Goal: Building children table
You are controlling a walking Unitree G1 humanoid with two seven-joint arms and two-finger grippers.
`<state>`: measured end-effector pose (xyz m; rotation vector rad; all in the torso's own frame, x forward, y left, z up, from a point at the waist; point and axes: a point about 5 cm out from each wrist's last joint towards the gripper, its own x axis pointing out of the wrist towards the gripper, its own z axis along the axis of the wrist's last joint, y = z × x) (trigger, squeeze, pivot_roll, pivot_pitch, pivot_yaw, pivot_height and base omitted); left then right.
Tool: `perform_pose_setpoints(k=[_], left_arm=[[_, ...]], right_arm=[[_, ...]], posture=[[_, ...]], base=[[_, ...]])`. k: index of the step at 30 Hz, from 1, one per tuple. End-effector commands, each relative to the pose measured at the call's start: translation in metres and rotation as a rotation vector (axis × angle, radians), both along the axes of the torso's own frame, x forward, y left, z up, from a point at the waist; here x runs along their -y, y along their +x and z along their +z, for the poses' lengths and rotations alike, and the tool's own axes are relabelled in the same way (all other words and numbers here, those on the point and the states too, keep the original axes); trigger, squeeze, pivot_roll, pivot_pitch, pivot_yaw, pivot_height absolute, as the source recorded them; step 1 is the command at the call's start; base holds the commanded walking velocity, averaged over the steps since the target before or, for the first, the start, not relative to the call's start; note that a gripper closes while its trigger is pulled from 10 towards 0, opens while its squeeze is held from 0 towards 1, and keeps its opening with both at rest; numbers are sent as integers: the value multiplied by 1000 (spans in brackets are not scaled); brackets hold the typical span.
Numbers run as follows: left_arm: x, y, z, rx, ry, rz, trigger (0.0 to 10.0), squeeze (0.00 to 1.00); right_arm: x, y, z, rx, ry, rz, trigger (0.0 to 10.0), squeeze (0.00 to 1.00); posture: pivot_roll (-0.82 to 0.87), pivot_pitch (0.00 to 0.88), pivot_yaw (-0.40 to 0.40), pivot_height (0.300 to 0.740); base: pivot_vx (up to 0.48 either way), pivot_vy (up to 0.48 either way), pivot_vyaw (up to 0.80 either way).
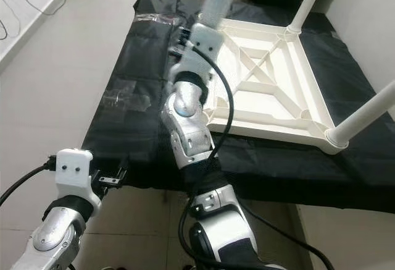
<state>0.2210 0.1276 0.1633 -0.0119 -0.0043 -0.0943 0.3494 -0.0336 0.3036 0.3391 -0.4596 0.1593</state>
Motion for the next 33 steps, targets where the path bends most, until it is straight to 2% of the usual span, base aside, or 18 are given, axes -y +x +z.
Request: perform_pose_setpoints(k=[1, 2, 4, 5, 6, 8, 10, 12, 13, 16, 18, 19, 20, 22, 24, 25, 26, 33], left_arm=[[2, 0, -6, -42, -5, -22, 10000, 0], [2, 0, -6, -42, -5, -22, 10000, 0], [6, 1, -6, -50, -10, -75, 10000, 0], [6, 1, -6, -50, -10, -75, 10000, 0], [10, 2, -5, -48, 8, -128, 10000, 0], [10, 2, -5, -48, 8, -128, 10000, 0], [14, 3, -4, -51, 45, -200, 10000, 0], [14, 4, -4, -54, 50, -214, 10000, 0], [13, 6, -4, -52, 56, -218, 10000, 1000], [14, 7, -3, -50, 59, -236, 10000, 1000], [15, 8, 1, -33, 53, -242, 10000, 1000], [15, 8, 1, -33, 53, -242, 10000, 1000], [14, 8, 1, -25, 52, -223, 10000, 0], [14, 8, 1, -25, 52, -223, 10000, 0], [12, 8, 2, 1, 60, -158, 10000, 0], [12, 8, 2, 1, 60, -158, 10000, 0], [10, 8, 3, 16, 59, -128, 10000, 0], [7, 10, 4, 21, 76, -97, 10000, 0]], right_arm=[[-16, -8, -7, -23, 46, 246, 10000, 0], [-16, -8, -7, -23, 46, 246, 10000, 0], [-19, -11, -15, -66, 59, 466, 10000, 0], [-19, -11, -15, -66, 59, 466, 10000, 0], [-15, -12, -21, -76, 54, 571, 10000, 0], [-15, -12, -21, -76, 54, 571, 10000, 0], [-8, -14, -31, -78, -6, 728, 10000, 0], [-6, -15, -35, -84, -25, 790, 10000, 0], [-4, -19, -38, -75, -59, 857, 10000, 0], [-2, -21, -40, -51, -96, 857, 10000, 0], [4, -8, -46, -80, -116, 711, 10000, 0], [4, -8, -46, -80, -116, 711, 10000, 0], [10, 0, -44, -75, -106, 614, 10000, 0], [10, 0, -44, -75, -106, 614, 10000, 0], [28, 12, -36, -59, -62, 425, 10000, 0], [28, 12, -36, -59, -62, 425, 10000, 0], [37, 16, -33, -57, -37, 357, 10000, 0], [40, 17, -34, -50, -44, 359, 10000, 0]], posture=[[92, 152, -89, 740], [92, 152, -89, 740], [90, 147, -85, 740], [90, 147, -85, 740], [94, 146, -86, 740], [94, 146, -86, 740], [91, 146, -82, 740], [91, 146, -82, 740], [92, 146, -80, 740], [92, 146, -81, 740], [92, 149, -80, 740], [92, 149, -80, 740], [94, 149, -84, 740], [94, 149, -84, 740], [92, 149, -84, 740], [92, 149, -84, 740], [95, 148, -86, 740], [95, 148, -89, 740]], base=[[0, 0, 0], [0, 0, 0], [0, 0, 0], [0, 0, 0], [0, 0, 0], [0, 0, 0], [0, 0, 0], [0, 0, 0], [0, 0, 0], [0, 0, 0], [0, 0, 0], [0, 0, 0], [0, 0, 0], [0, 0, 0], [0, 0, 0], [0, 0, 0], [0, 0, 0], [0, 0, 0]])
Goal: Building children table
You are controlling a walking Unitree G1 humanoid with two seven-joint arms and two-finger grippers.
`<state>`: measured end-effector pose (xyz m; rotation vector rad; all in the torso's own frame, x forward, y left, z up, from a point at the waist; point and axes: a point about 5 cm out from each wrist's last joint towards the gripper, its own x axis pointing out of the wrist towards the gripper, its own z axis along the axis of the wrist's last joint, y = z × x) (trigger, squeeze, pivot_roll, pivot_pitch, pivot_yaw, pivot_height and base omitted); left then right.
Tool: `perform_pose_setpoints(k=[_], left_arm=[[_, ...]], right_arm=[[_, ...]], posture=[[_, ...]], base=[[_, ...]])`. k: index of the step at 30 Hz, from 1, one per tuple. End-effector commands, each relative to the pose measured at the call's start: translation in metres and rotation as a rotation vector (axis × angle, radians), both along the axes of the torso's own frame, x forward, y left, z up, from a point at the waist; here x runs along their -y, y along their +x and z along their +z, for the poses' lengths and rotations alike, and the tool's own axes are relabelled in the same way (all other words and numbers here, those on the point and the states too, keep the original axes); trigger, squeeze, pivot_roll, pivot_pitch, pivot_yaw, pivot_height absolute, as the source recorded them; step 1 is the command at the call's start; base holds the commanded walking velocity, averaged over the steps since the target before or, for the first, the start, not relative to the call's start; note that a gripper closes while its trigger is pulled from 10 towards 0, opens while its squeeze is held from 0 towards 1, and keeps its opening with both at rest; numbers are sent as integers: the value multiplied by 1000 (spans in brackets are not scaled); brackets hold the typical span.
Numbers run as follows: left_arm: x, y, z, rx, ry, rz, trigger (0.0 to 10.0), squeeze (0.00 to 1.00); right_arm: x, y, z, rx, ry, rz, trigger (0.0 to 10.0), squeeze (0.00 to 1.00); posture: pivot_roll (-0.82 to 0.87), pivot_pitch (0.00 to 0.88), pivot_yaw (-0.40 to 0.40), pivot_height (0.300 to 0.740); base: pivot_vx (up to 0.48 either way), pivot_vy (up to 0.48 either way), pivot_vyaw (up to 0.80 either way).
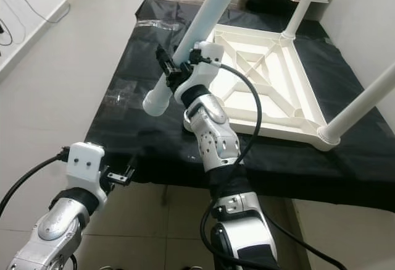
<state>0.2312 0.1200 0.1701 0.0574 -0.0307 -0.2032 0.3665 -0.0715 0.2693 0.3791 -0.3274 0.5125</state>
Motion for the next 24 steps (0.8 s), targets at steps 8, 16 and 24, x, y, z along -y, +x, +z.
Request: perform_pose_setpoints(k=[8, 16, 24], left_arm=[[-14, 4, -3, -7, 14, 80, 10000, 0], [-17, 3, -6, -11, 24, 100, 10000, 0], [-29, 4, -8, -25, -1, 189, 10000, 0]], right_arm=[[1, 1, -2, 27, -12, -38, 10000, 0], [-1, 3, -3, 33, -15, -56, 10000, 0], [-4, 3, -4, 38, -29, -41, 10000, 0]], posture=[[96, 150, -94, 740], [94, 154, -95, 740], [92, 156, -98, 740]], base=[[156, -192, 0], [381, -267, 0], [0, 0, 0]])
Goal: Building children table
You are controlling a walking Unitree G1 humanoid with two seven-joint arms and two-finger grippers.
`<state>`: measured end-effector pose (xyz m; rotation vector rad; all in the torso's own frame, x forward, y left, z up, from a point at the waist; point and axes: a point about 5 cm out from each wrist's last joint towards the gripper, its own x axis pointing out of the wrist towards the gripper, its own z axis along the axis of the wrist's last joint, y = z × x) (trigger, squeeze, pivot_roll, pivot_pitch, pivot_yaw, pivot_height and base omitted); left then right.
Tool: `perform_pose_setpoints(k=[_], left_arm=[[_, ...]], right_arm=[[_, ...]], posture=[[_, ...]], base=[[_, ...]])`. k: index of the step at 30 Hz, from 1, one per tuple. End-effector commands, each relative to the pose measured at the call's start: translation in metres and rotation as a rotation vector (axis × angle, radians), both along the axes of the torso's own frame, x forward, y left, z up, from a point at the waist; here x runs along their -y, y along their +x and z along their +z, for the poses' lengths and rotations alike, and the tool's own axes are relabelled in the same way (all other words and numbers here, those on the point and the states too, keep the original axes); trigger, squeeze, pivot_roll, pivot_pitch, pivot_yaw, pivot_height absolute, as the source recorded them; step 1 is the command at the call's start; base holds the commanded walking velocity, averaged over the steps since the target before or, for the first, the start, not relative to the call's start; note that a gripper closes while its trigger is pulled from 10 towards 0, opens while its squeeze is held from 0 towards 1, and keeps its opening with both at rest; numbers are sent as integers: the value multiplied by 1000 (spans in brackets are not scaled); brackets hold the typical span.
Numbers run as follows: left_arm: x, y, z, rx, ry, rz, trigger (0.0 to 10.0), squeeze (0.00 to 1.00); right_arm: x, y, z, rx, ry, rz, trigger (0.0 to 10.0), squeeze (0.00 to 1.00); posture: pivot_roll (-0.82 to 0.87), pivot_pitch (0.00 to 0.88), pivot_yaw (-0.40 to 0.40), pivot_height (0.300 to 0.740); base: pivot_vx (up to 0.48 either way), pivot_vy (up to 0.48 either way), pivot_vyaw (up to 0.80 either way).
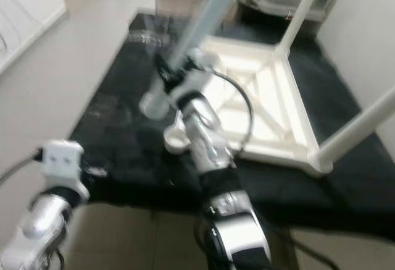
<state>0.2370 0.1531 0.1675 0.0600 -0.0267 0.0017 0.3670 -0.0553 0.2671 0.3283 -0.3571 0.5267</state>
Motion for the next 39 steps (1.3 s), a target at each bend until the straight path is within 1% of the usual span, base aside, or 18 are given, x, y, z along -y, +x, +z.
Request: perform_pose_setpoints(k=[1, 5, 7, 10, 12, 16, 20, 22, 25, 27, 28, 29, 32, 34, 36, 37, 38, 39], left_arm=[[4, -2, -5, -28, -5, -18, 10000, 0], [7, -3, -6, -30, -4, -28, 10000, 0], [11, -6, -7, -33, -11, -45, 10000, 0], [15, -8, -8, -34, -23, -63, 10000, 0], [17, -9, -8, -35, -29, -69, 10000, 0], [27, -13, -6, -28, -49, -111, 10000, 0], [30, -14, -5, -27, -55, -123, 10000, 0], [35, -17, -5, -30, -59, -151, 10000, 0], [38, -19, -5, -34, -59, -163, 10000, 0], [41, -21, -5, -36, -62, -178, 10000, 0], [43, -24, -4, -38, -63, -193, 10000, 0], [43, -24, -4, -38, -63, -193, 10000, 0], [50, -36, -1, -48, -81, -228, 10000, 0], [53, -42, 0, -59, -95, -248, 10000, 0], [54, -43, 0, -62, -98, -253, 10000, 0], [56, -46, 2, -61, -106, -263, 10000, 0], [56, -46, 2, -61, -106, -263, 10000, 0], [58, -48, 4, -59, -112, -269, 10000, 0]], right_arm=[[12, 2, -2, -1, 12, -28, 10000, 0], [11, 3, -1, 5, 9, -1, 10000, 0], [14, 7, 0, 10, -6, 39, 10000, 0], [19, 12, 1, 8, -21, 59, 10000, 0], [21, 14, 2, 7, -27, 62, 10000, 0], [30, 27, 4, -6, -52, 19, 10000, 0], [32, 30, 6, -9, -55, 10, 10000, 0], [37, 35, 7, -16, -93, 19, 10000, 0], [39, 37, 7, -17, -121, 29, 10000, 0], [41, 39, 8, -18, -143, 55, 10000, 0], [42, 40, 9, -19, -173, 94, 10000, 0], [42, 40, 9, -19, -173, 94, 10000, 0], [44, 42, 13, -12, -249, 196, 10000, 0], [45, 41, 16, -8, -259, 254, 10000, 0], [45, 41, 17, -7, -259, 268, 10000, 0], [46, 41, 21, -1, -255, 316, 10000, 0], [46, 41, 21, -1, -255, 316, 10000, 0], [46, 40, 24, 4, -252, 350, 10000, 0]], posture=[[93, 156, -97, 740], [93, 155, -96, 740], [92, 155, -99, 740], [89, 155, -97, 740], [89, 155, -97, 740], [93, 157, -97, 740], [92, 158, -97, 740], [94, 163, -101, 740], [95, 164, -100, 740], [96, 174, -102, 740], [100, 186, -101, 740], [100, 186, -101, 740], [102, 224, -96, 740], [101, 233, -98, 740], [101, 233, -98, 740], [103, 262, -96, 740], [103, 262, -96, 740], [103, 264, -95, 740]], base=[[0, 0, 0], [0, 0, 0], [0, 0, 0], [0, 0, 0], [0, 0, 0], [0, 0, 0], [0, 0, 0], [0, 0, 0], [0, 0, 0], [0, 0, 0], [0, 0, 0], [0, 0, 0], [0, 0, 0], [0, 0, 0], [0, 0, 0], [0, 0, 0], [0, 0, 0], [0, 0, 0]])
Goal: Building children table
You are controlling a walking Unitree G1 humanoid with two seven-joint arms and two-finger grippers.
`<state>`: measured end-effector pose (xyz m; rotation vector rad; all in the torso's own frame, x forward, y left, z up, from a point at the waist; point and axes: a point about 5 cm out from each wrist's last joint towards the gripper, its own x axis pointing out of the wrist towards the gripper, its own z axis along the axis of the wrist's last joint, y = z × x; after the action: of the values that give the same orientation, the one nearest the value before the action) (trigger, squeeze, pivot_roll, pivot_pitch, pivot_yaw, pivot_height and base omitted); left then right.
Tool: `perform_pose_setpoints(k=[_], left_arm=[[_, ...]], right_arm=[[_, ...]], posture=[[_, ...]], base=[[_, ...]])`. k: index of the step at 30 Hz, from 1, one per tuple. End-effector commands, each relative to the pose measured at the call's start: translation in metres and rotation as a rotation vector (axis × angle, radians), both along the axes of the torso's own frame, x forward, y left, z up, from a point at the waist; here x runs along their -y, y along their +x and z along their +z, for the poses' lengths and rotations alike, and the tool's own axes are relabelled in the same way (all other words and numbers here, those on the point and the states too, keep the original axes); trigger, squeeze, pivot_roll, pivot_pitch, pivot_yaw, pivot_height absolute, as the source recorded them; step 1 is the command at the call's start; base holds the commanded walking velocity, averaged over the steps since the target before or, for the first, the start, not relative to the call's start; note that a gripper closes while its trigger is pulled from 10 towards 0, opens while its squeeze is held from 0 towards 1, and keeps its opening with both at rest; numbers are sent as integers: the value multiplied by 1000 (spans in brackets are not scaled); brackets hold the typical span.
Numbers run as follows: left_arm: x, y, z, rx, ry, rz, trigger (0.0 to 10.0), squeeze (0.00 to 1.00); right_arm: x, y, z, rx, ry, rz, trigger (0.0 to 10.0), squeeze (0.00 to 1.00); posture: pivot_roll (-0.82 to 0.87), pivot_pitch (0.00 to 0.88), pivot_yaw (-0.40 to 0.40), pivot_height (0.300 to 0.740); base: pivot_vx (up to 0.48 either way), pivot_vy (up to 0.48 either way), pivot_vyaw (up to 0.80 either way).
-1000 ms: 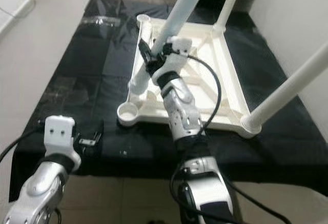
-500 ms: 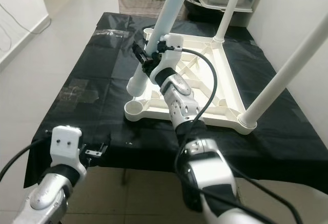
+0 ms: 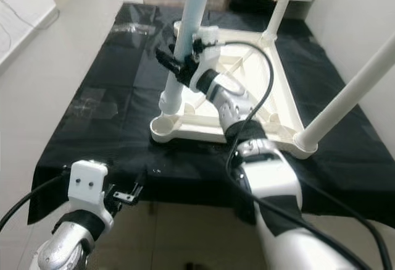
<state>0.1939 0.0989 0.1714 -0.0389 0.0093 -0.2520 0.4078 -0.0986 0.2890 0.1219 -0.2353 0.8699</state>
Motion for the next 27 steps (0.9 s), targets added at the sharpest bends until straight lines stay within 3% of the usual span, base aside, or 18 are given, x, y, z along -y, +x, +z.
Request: perform_pose_setpoints(k=[1, 4, 6, 13, 19, 27], left_arm=[[3, -5, 0, -17, -15, -16, 10000, 0], [6, -9, 4, -16, -23, -36, 10000, 0], [7, -12, 8, -19, -30, -41, 10000, 0], [8, -18, 11, -35, -33, -39, 10000, 0], [8, -20, 11, -42, -32, -34, 10000, 0], [10, -22, 12, -50, -25, -34, 10000, 0]], right_arm=[[3, -1, 3, -7, 15, 39, 10000, 0], [2, -4, 8, 12, -12, 138, 10000, 0], [-2, -12, 13, 7, -15, 337, 10000, 0], [-7, -20, 10, 20, -63, 528, 10000, 0], [-12, -21, 6, 36, -120, 540, 10000, 0], [-10, -17, 15, 91, -145, 448, 10000, 0]], posture=[[103, 264, -95, 740], [103, 278, -94, 740], [112, 318, -92, 740], [115, 338, -96, 740], [111, 339, -99, 740], [114, 330, -106, 740]], base=[[0, 0, 0], [0, 0, 0], [0, 0, 0], [0, 0, 0], [0, 0, 0], [0, 0, 0]])
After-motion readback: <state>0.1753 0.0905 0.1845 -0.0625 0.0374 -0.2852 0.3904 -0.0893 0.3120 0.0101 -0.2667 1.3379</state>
